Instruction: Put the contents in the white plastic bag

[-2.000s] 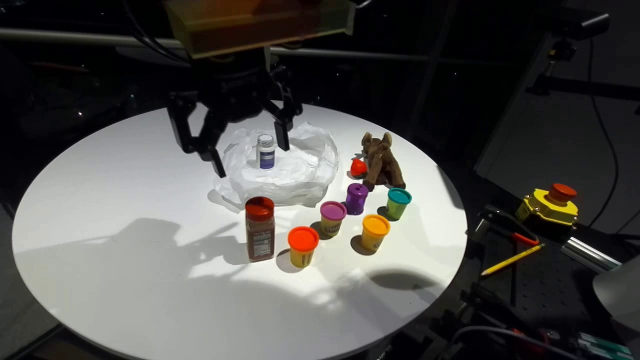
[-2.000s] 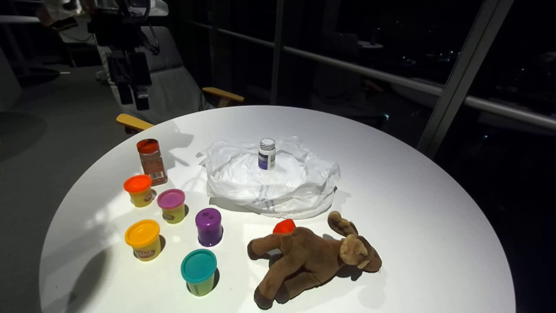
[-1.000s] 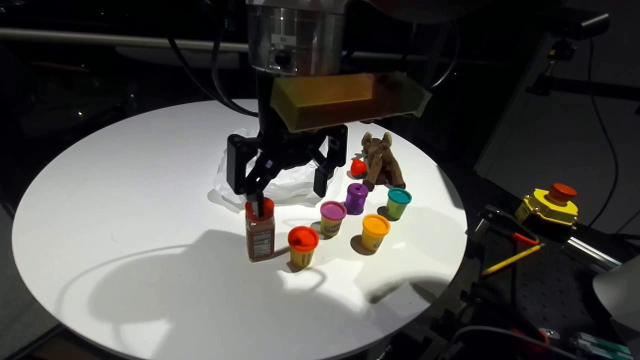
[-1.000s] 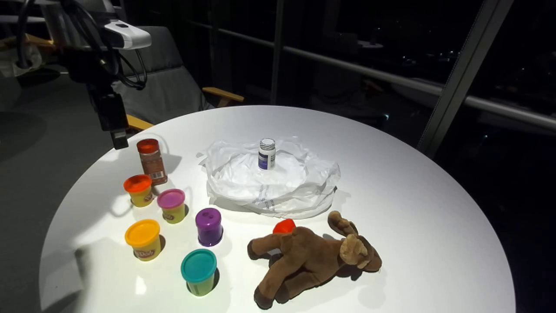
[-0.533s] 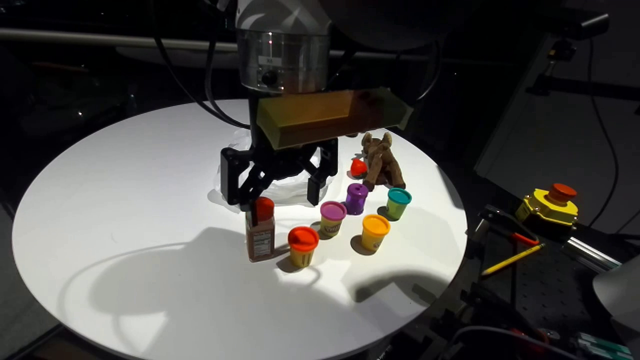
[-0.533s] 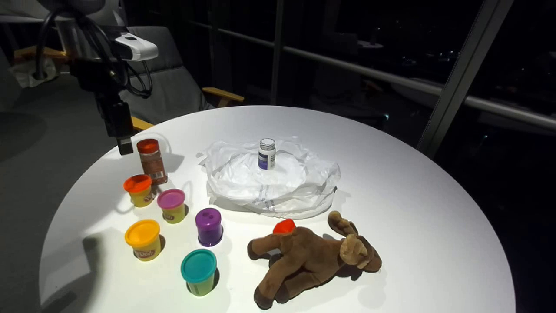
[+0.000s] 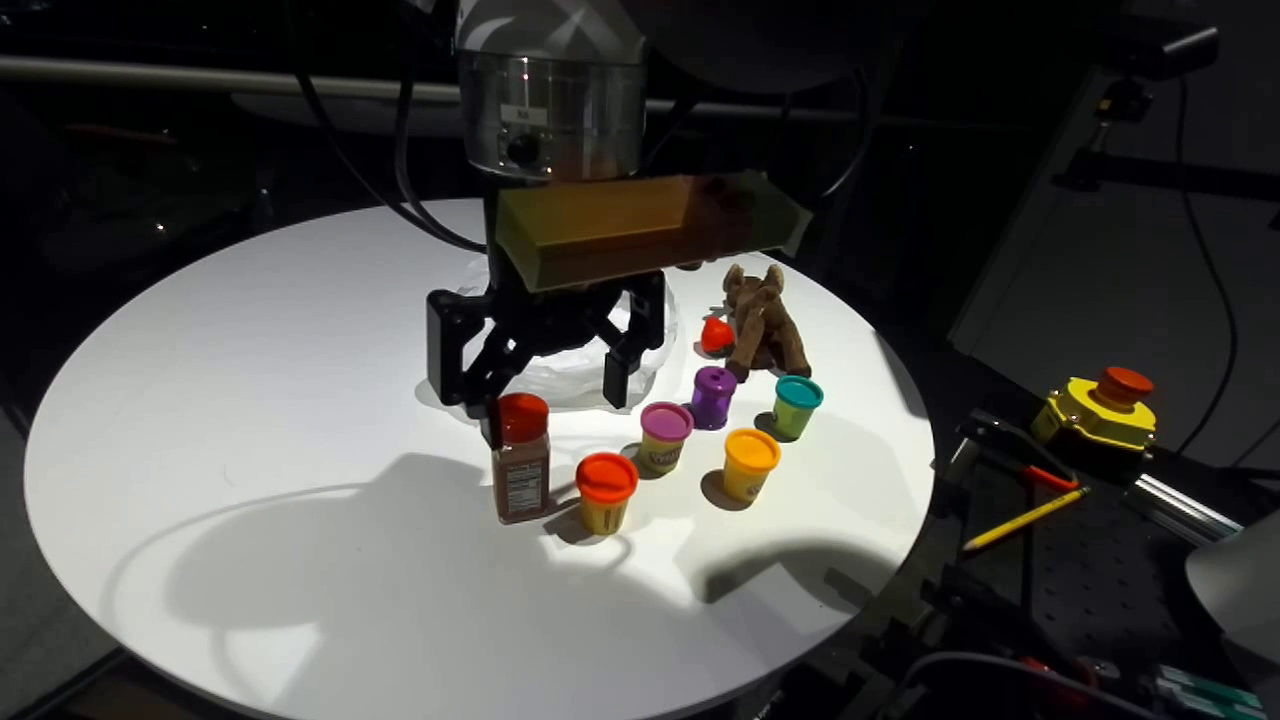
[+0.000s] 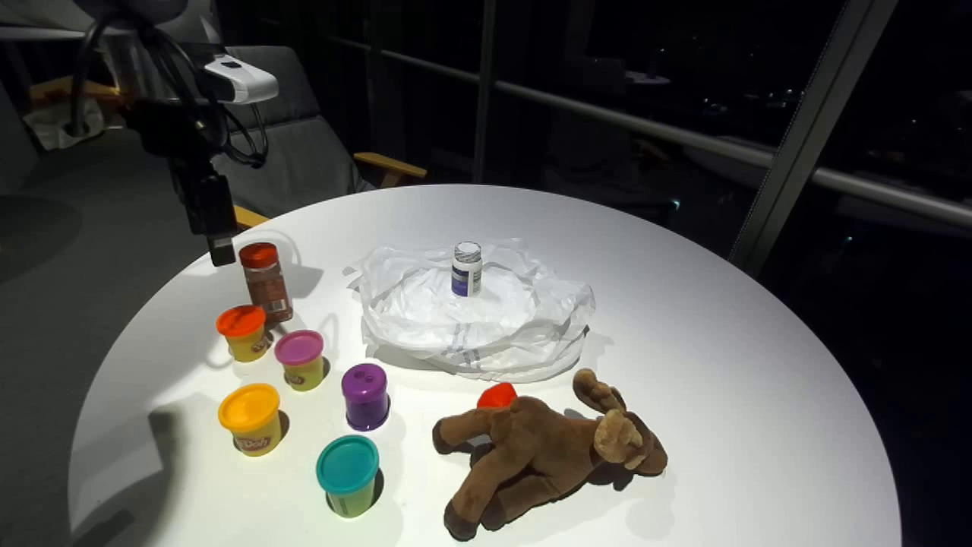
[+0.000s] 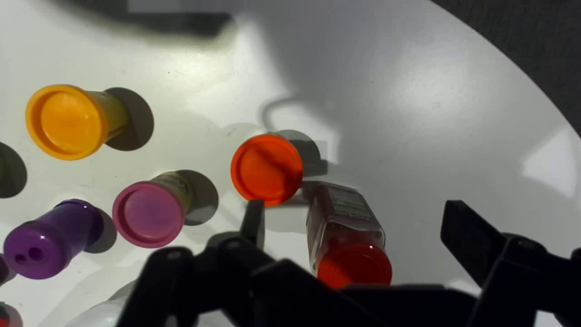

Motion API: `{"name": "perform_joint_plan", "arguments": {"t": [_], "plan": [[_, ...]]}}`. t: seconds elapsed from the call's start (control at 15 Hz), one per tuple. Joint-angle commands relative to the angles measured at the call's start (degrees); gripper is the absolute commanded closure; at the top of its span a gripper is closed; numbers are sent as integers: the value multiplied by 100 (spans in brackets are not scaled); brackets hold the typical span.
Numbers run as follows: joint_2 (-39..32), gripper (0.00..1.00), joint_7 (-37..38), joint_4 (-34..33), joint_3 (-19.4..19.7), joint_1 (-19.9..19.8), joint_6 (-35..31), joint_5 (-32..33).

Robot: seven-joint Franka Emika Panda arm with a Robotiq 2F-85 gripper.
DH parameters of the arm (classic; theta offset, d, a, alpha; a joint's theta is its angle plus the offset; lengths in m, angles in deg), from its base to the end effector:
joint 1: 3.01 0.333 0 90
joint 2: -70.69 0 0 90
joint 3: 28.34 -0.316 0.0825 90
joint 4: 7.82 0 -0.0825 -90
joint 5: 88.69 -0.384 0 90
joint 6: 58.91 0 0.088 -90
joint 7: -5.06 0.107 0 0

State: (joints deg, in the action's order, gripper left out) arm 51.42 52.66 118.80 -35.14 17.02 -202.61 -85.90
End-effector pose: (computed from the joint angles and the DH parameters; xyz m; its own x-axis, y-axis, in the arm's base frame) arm 0.4902 0.2491 0.2234 0.9459 -0.3229 -0.0322 -0.3224 -0.9464 0.0180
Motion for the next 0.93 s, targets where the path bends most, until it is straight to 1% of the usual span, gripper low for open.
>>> {"name": "perform_joint_plan", "arguments": {"t": [0.0, 0.07, 0.13, 0.33, 0.47, 0.6, 0.8, 0.87], "plan": [[6, 0, -10, -4, 0, -2, 15, -8], [-44, 0, 10, -58, 21, 16, -31, 43], [-132, 0, 44, -153, 2, -6, -42, -63], [-326, 0, 270, -283, 144, 72, -246, 96], [-404, 0, 358, -343, 195, 83, -375, 75], [-508, 0, 423, -430, 261, 110, -412, 91], [-621, 0, 378, -526, 254, 87, -303, 25], [-643, 14, 332, -535, 231, 73, -299, -5]]}}
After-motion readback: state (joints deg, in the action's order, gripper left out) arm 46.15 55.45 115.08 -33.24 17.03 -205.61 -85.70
